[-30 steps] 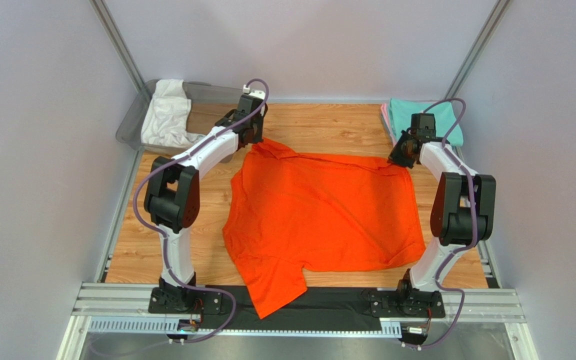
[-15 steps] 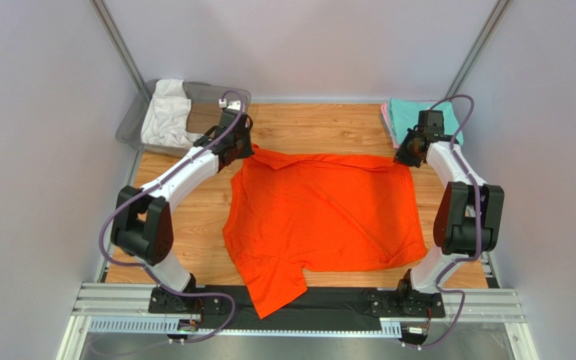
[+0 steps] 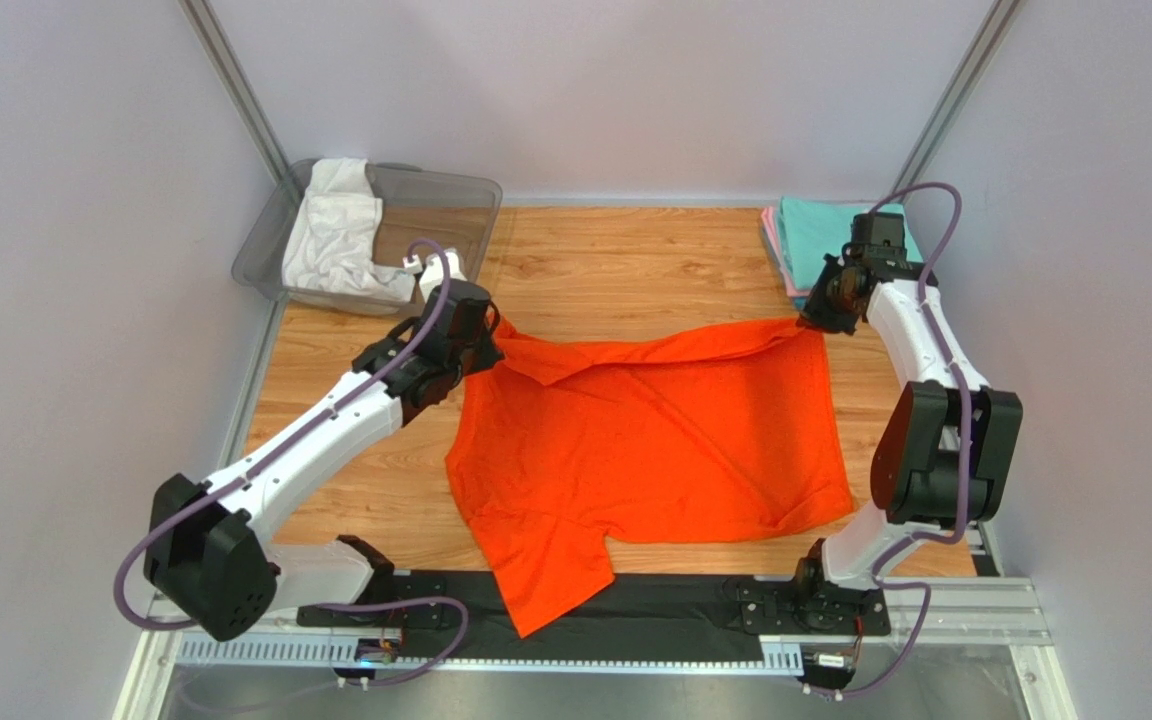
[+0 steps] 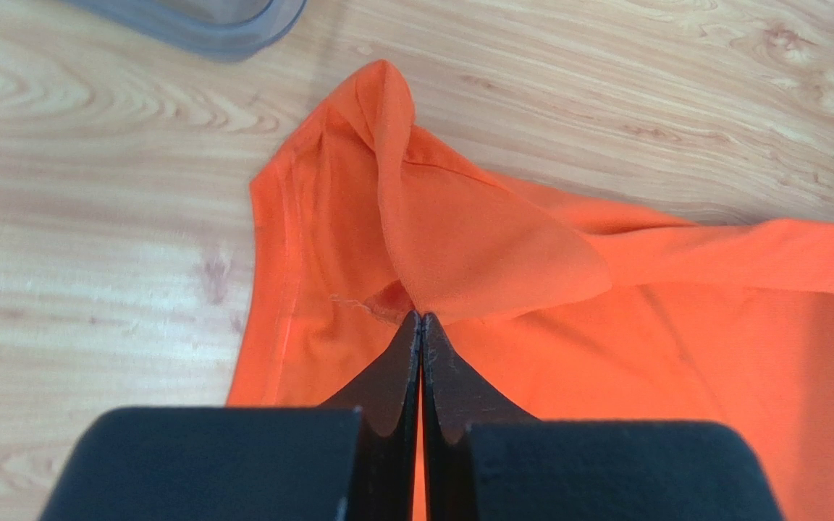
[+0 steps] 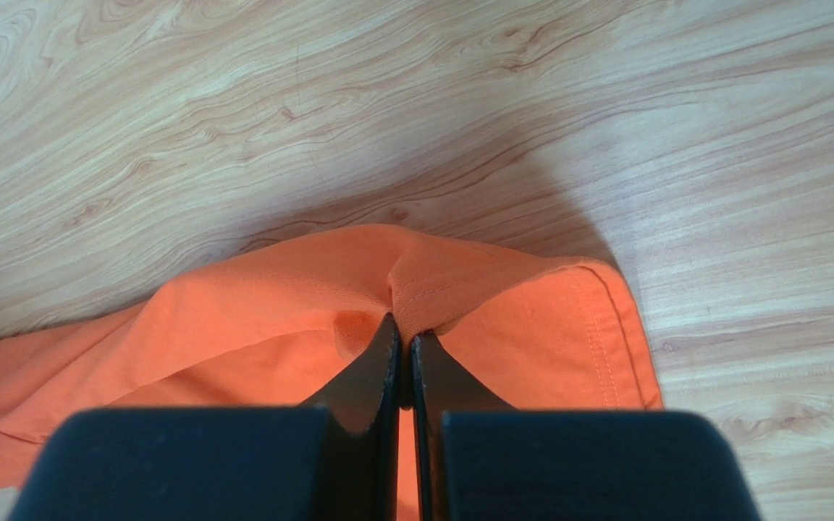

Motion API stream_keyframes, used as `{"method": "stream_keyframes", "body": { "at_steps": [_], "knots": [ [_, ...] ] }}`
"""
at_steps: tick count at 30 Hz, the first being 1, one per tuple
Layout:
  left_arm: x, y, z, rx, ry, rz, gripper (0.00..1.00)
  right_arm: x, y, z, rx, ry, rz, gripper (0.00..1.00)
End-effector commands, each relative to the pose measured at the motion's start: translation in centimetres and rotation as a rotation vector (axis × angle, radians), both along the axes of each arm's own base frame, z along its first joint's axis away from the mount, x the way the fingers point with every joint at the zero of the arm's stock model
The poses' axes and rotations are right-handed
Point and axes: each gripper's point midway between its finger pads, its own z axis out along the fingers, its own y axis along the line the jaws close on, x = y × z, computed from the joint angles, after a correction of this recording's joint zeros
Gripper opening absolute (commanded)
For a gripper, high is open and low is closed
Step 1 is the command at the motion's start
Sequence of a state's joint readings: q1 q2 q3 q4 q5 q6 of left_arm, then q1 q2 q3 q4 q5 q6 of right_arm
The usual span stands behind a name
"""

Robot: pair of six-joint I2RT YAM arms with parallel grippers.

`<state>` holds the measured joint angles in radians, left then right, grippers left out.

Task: Fold and stack the t-shirts
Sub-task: Fold the tshirt

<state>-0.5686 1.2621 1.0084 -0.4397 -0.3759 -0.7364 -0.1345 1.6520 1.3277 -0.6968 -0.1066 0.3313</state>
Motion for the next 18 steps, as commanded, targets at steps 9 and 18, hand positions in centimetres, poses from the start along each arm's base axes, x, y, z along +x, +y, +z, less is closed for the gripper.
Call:
{"method": "stream_keyframes", "body": {
  "at_steps": [9,18],
  "knots": [
    [-5.8,1.3,-0.9,-0.055,0.038,0.135,0.00,-0.2,-0.5,3.7,-0.040,-0.073,0.032,0.00],
    [-10.5,-1.8,-2.2,-0.150,0.081,0.031,0.00,-0.1,-1.0,3.7,-0.054,-0.067,0.039,0.00]
  ]
}}
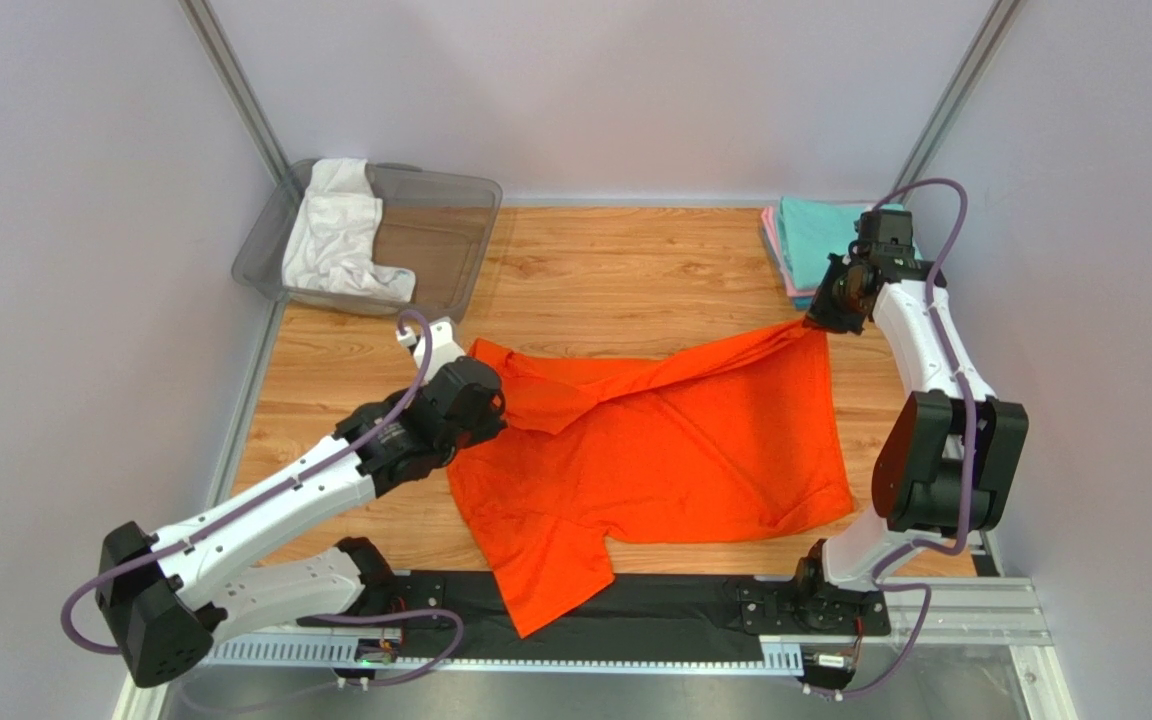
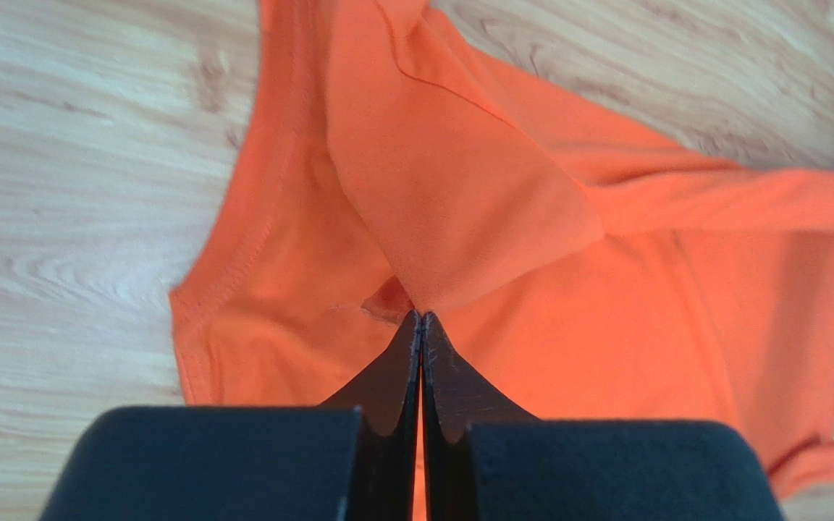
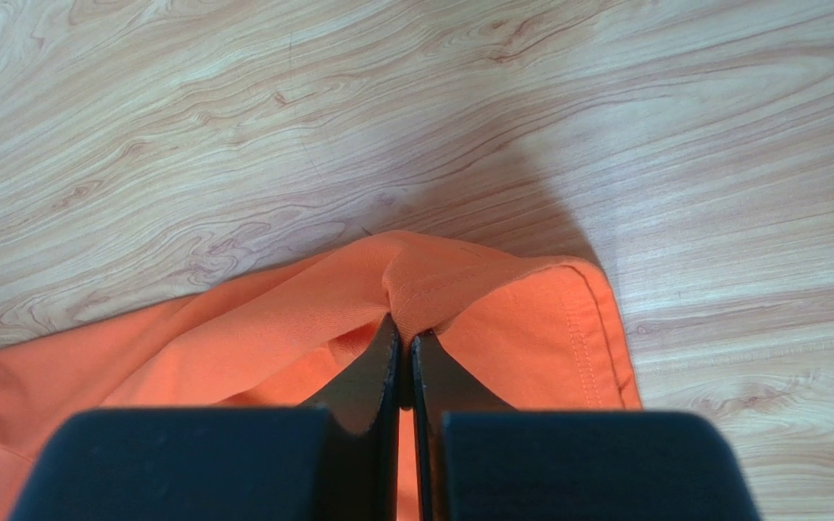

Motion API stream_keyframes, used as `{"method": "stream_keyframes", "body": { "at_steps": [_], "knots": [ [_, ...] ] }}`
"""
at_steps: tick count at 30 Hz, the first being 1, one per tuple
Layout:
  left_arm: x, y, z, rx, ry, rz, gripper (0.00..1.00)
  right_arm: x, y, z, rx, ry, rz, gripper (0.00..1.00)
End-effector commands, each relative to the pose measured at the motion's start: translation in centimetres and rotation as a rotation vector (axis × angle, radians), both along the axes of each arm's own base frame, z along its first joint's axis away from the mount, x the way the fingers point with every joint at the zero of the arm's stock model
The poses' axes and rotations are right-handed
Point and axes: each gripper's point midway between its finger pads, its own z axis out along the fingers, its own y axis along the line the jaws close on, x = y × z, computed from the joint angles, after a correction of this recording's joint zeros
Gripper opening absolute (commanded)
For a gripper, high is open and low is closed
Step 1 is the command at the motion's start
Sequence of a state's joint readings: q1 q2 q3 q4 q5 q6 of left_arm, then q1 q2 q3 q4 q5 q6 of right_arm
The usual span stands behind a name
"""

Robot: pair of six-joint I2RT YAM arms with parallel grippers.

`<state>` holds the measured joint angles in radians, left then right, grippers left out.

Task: Fold and stack the t-shirts
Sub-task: Fold the tshirt

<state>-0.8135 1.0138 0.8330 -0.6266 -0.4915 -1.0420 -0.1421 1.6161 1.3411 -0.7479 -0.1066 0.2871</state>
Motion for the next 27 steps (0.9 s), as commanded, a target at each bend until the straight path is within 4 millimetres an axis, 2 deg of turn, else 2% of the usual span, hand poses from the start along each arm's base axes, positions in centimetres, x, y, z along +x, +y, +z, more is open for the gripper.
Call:
{"method": "stream_keyframes", "body": {
  "at_steps": [1,4,7,11,18,21,22,27],
  "knots": [
    [-1.7,-0.9,-0.4,-0.053,0.017,-0.007,0.00,0.9,-0.6,2.5,-0.030,-0.067,0.013,0.00],
    [-3.3,-1.9,-0.8,-0.069,0.035,-0.056,0.00,0.8,-0.8,2.3,-0.039,-0.063,0.016,0.00],
    [-4.2,-1.8,-1.6,-0.065,0.048,-0.054,0.00,0.6,-0.9,1.8,-0.042,-0.049,0.019,0.00],
    [-4.8,-0.1,-2.6,-0.026,0.069,-0.009,0.00,0.1,-1.2,0.8,-0.056,-0.022,0.007,0.02],
    [-5.9,0.3,-3.7,-0.053,0.103,-0.024,0.00,-1.6,-2.3,-0.9,-0.107,0.040,-0.036,0.06],
    [-6.5,0.1,-4.6,-0.058,0.134,-0.037,0.00,-3.0,-2.1,-2.4,-0.095,0.084,-0.042,0.08],
    [-6.7,-0.1,-4.8,-0.064,0.146,-0.049,0.00,-4.0,-2.5,-3.5,-0.119,0.119,-0.061,0.09],
    [-8.3,0.2,-7.4,-0.048,0.226,-0.074,0.00,-7.0,-4.1,-6.0,-0.197,0.222,-0.146,0.11]
  ]
}}
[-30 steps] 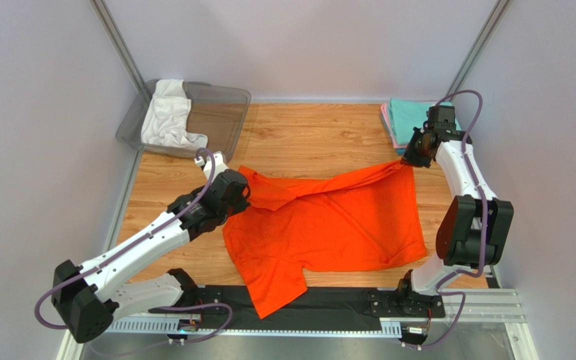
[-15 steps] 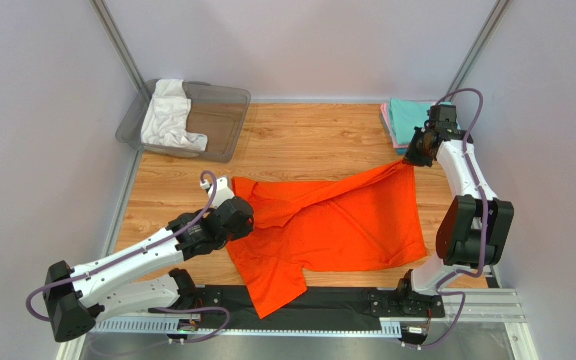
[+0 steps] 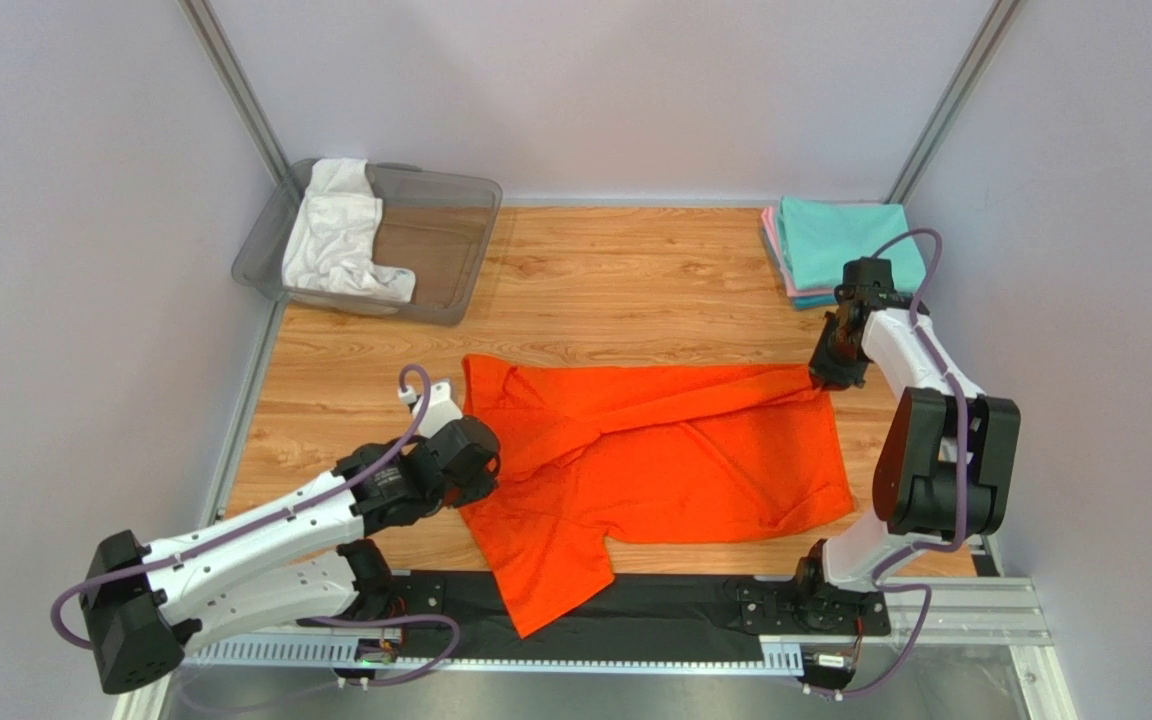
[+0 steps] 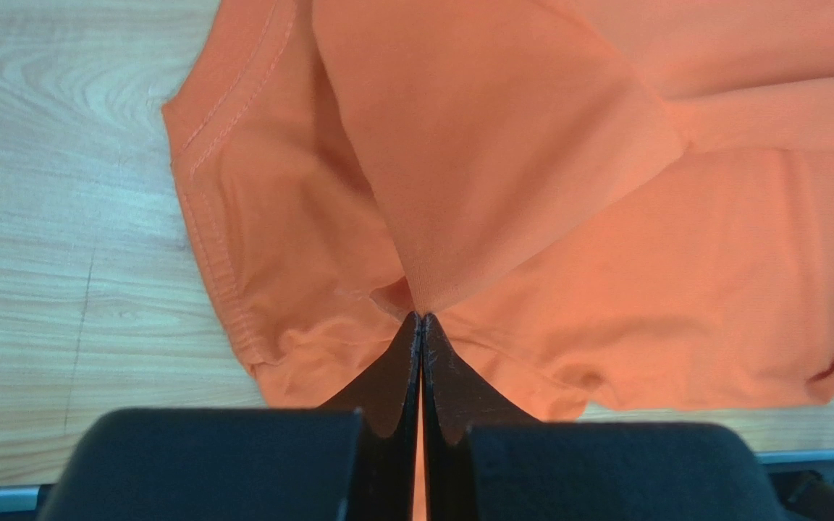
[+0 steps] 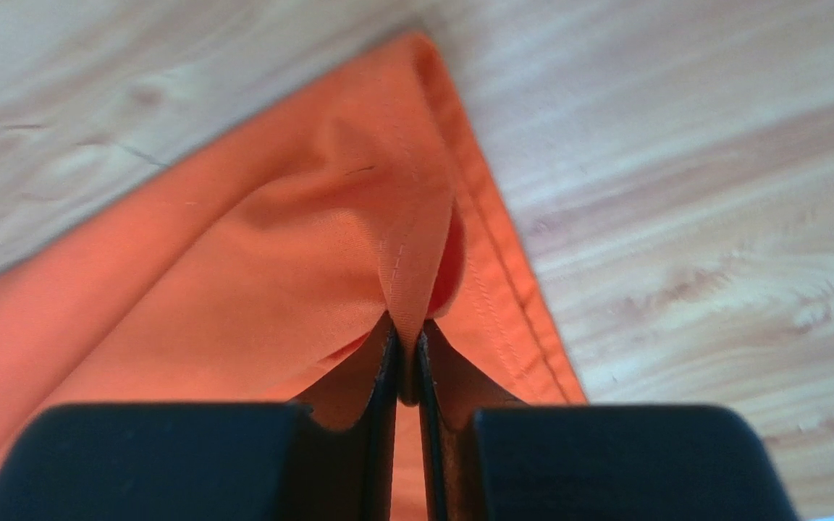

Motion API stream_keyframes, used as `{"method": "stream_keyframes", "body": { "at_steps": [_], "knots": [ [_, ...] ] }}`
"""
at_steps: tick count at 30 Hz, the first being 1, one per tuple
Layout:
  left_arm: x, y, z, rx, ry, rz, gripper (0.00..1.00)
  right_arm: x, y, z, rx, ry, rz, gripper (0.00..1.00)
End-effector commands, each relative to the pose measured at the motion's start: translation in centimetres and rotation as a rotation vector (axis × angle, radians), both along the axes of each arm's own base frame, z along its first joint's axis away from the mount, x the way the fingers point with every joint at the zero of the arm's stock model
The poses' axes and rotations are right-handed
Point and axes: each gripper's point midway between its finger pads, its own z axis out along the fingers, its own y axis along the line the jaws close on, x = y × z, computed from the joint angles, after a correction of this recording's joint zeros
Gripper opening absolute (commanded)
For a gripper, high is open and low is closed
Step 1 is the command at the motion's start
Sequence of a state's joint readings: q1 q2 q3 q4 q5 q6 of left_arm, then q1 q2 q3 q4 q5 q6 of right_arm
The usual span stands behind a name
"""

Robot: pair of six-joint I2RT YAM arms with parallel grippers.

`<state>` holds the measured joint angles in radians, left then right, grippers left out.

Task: Fold and stack the t-shirts
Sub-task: Fold the tshirt

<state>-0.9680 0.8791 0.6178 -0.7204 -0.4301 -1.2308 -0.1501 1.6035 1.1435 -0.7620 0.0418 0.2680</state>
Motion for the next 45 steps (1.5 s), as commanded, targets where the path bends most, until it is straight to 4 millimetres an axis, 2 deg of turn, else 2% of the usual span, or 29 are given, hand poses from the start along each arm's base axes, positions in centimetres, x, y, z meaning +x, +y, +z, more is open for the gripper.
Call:
{"method": "stream_keyframes", "body": {
  "at_steps": [1,3,5,7,9,10,13,16,19,20,21,22,25,26,28,30,31,32,34,35,36,37,38,39,40,41,45],
  "knots": [
    [-1.4,-0.4,-1.3,-0.031,0.065,-0.019,0.00,-1.9,-2.5,0.2,-0.127,0.031,-0.096,0.11],
    [-1.8,-0.2,-2.0,-0.030,0.080,-0.020,0.00,-2.8,-2.6,-0.5,-0.135,0.060,-0.116,0.14],
    [-2.1,0.2,-2.7,-0.020,0.088,-0.018,0.00,-3.2,-2.6,-1.0,-0.137,0.075,-0.116,0.24],
    [-2.1,0.3,-2.7,-0.020,0.086,-0.020,0.00,-3.3,-2.7,-1.3,-0.137,0.085,-0.121,0.38],
    [-2.1,0.4,-2.8,-0.016,0.084,-0.024,0.00,-3.1,-2.7,-1.3,-0.135,0.085,-0.122,0.48],
    [-2.1,0.3,-2.8,-0.018,0.082,-0.026,0.00,-3.0,-2.4,-1.2,-0.123,0.082,-0.118,0.60],
    [-1.9,0.0,-2.4,-0.029,0.070,-0.036,0.00,-2.6,-1.5,-0.3,-0.086,0.040,-0.086,0.66],
    [-1.8,-0.5,-2.2,-0.043,0.062,-0.052,0.00,-2.3,-0.2,1.9,-0.056,-0.044,-0.046,0.74],
    [-1.5,-1.1,-1.8,-0.064,0.048,-0.060,0.00,-2.4,2.1,3.7,0.004,-0.118,0.020,0.79],
    [-1.3,-1.3,-1.6,-0.071,0.038,-0.066,0.00,-2.5,3.1,4.0,0.022,-0.136,0.054,0.80],
    [-1.0,-1.7,-1.0,-0.092,0.015,-0.074,0.00,-2.5,5.0,4.3,0.088,-0.159,0.109,0.90],
    [-0.6,-2.1,-0.4,-0.106,-0.006,-0.081,0.00,-3.0,6.0,4.9,0.105,-0.186,0.142,1.00],
    [0.7,-2.6,1.4,-0.127,-0.085,-0.076,0.00,-4.0,10.9,6.0,0.156,-0.246,0.315,1.00],
    [1.2,-2.6,1.8,-0.122,-0.107,-0.069,0.00,-5.0,13.1,5.6,0.173,-0.237,0.391,1.00],
    [2.5,-2.3,3.3,-0.098,-0.166,-0.051,0.00,-5.9,16.1,6.0,0.218,-0.269,0.501,1.00],
    [4.1,-2.0,4.0,-0.084,-0.191,-0.023,0.00,-7.7,20.3,6.0,0.300,-0.273,0.630,1.00],
    [4.9,-2.1,4.7,-0.073,-0.212,-0.043,0.00,-8.3,21.6,6.1,0.325,-0.275,0.665,1.00],
    [6.0,-1.5,4.2,-0.056,-0.194,-0.016,0.00,-9.7,23.8,5.9,0.354,-0.266,0.732,1.00],
    [7.2,-2.3,4.5,-0.080,-0.194,-0.043,0.00,-10.6,26.8,6.0,0.409,-0.276,0.796,0.98],
    [8.1,-2.1,3.7,-0.059,-0.171,-0.032,0.00,-12.2,28.9,6.1,0.429,-0.268,0.866,0.98],
    [8.5,-2.3,3.4,-0.060,-0.160,-0.040,0.00,-12.2,30.1,6.4,0.435,-0.287,0.890,0.96],
    [9.2,-2.3,3.8,-0.048,-0.166,-0.040,0.00,-12.6,31.0,5.7,0.430,-0.264,0.902,0.95],
    [9.6,-2.3,3.0,-0.022,-0.143,-0.040,0.00,-13.3,32.1,5.5,0.418,-0.257,0.936,0.94],
    [9.9,-2.0,2.7,-0.003,-0.135,-0.030,0.00,-12.7,32.6,5.6,0.382,-0.282,0.927,0.93],
    [10.3,-2.0,2.8,0.007,-0.136,-0.026,0.00,-12.7,33.1,4.6,0.365,-0.256,0.919,0.91],
    [10.6,-1.7,2.2,0.028,-0.122,-0.019,0.00,-13.4,34.1,4.4,0.363,-0.247,0.941,0.90],
    [11.8,-1.7,1.1,0.017,-0.101,-0.014,0.00,-13.9,37.8,2.9,0.384,-0.235,0.958,0.77]
  ]
}}
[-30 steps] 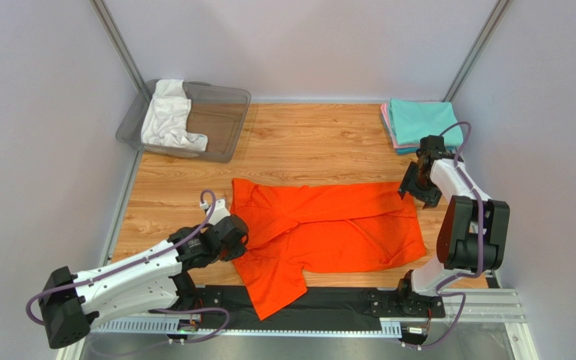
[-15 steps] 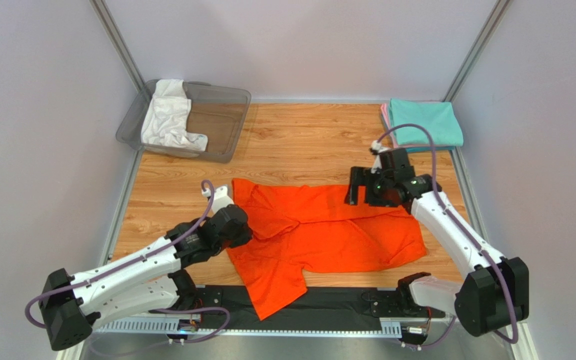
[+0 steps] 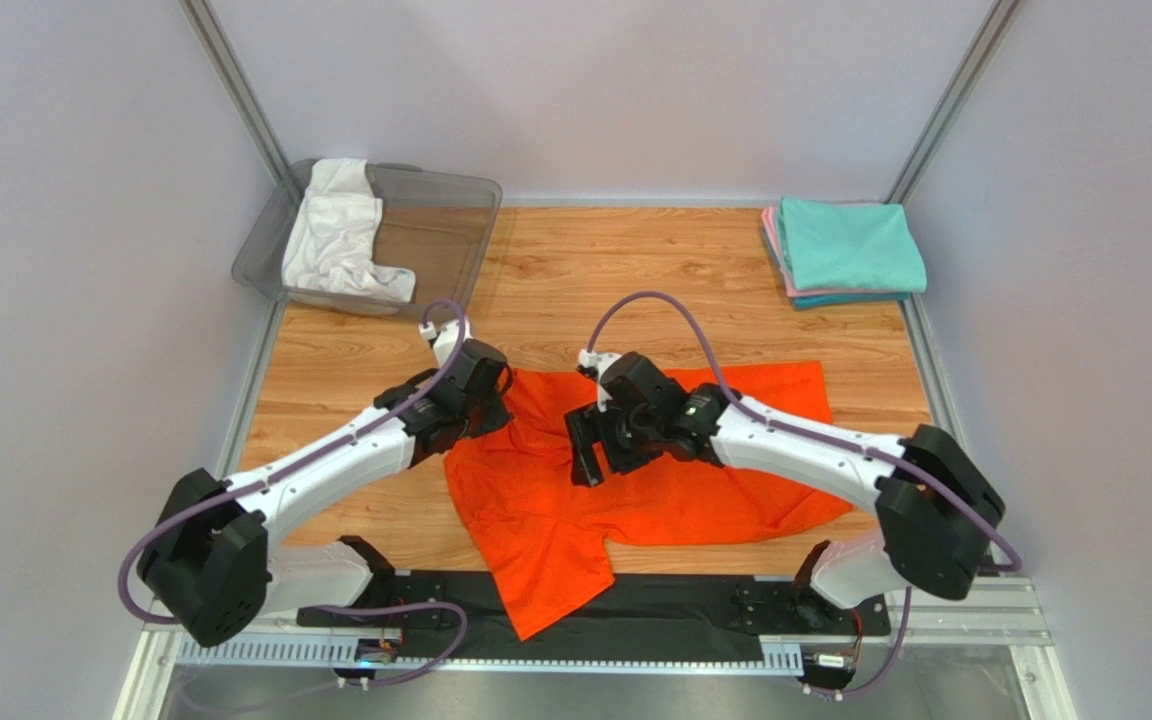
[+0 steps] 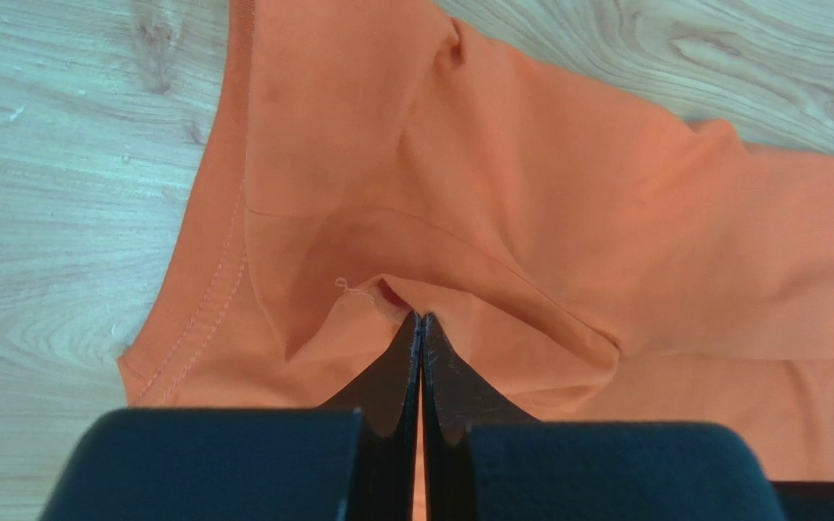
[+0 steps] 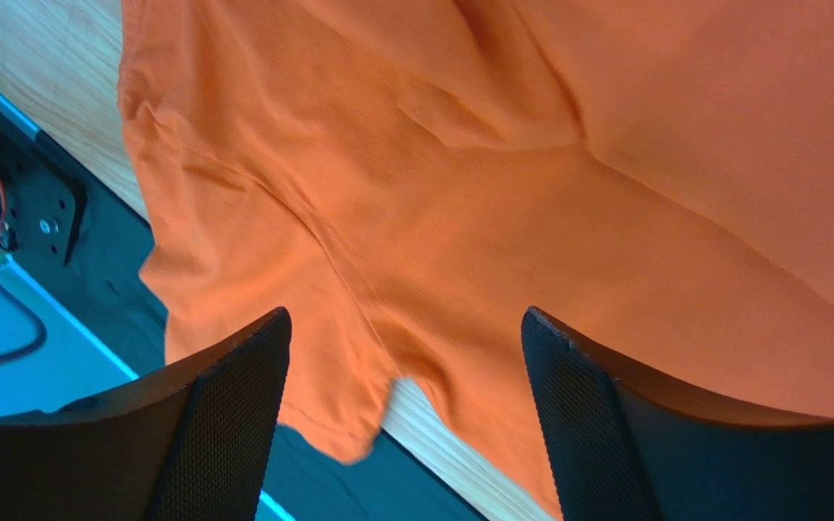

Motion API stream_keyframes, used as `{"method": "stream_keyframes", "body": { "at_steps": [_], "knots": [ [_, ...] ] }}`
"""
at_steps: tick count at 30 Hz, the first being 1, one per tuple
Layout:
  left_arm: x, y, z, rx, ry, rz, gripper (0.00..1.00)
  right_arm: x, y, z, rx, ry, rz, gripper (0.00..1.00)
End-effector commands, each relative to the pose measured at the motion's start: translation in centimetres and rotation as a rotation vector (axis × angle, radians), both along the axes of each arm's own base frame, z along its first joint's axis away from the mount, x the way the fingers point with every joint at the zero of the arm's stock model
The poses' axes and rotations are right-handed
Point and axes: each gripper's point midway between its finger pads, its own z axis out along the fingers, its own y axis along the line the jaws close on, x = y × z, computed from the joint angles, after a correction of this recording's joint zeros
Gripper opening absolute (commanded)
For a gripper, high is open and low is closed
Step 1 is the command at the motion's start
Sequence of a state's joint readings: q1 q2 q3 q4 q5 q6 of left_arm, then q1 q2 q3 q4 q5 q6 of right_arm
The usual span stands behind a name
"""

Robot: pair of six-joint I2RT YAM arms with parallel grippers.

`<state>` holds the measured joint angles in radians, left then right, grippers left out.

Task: Fold and stack the t-shirts
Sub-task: Fold the tshirt

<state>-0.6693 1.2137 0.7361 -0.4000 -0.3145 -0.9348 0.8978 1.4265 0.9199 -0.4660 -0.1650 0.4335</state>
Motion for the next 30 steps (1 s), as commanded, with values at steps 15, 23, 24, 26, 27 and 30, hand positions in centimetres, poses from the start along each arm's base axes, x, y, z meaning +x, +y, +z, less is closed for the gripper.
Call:
{"method": "stream_keyframes", "body": {
  "at_steps": [15,23,24,26,27,30],
  "knots": [
    [4.3,-0.2,-1.9,-0.063,0.054,-0.051,0.00,5.5,7.4,-4.2,0.006,-0.066,-0.197,0.53],
    [4.2,-0.1,-2.2,-0.063,0.068,-0.049,0.00,6.3,6.2,-6.0,-0.069,-0.084,-0.262,0.41],
    [4.2,-0.2,-2.2,-0.063,0.068,-0.051,0.00,6.5,6.1,-6.0,-0.074,-0.094,-0.268,0.38],
    [4.1,-0.1,-2.2,-0.063,0.067,-0.051,0.00,6.8,6.1,-5.9,-0.072,-0.105,-0.277,0.33],
    [4.0,-0.1,-2.2,-0.064,0.067,-0.052,0.00,6.8,6.1,-5.9,-0.071,-0.106,-0.276,0.32],
    [3.9,0.0,-2.1,-0.069,0.064,-0.051,0.00,7.0,6.3,-5.8,-0.066,-0.108,-0.284,0.29]
  ]
}}
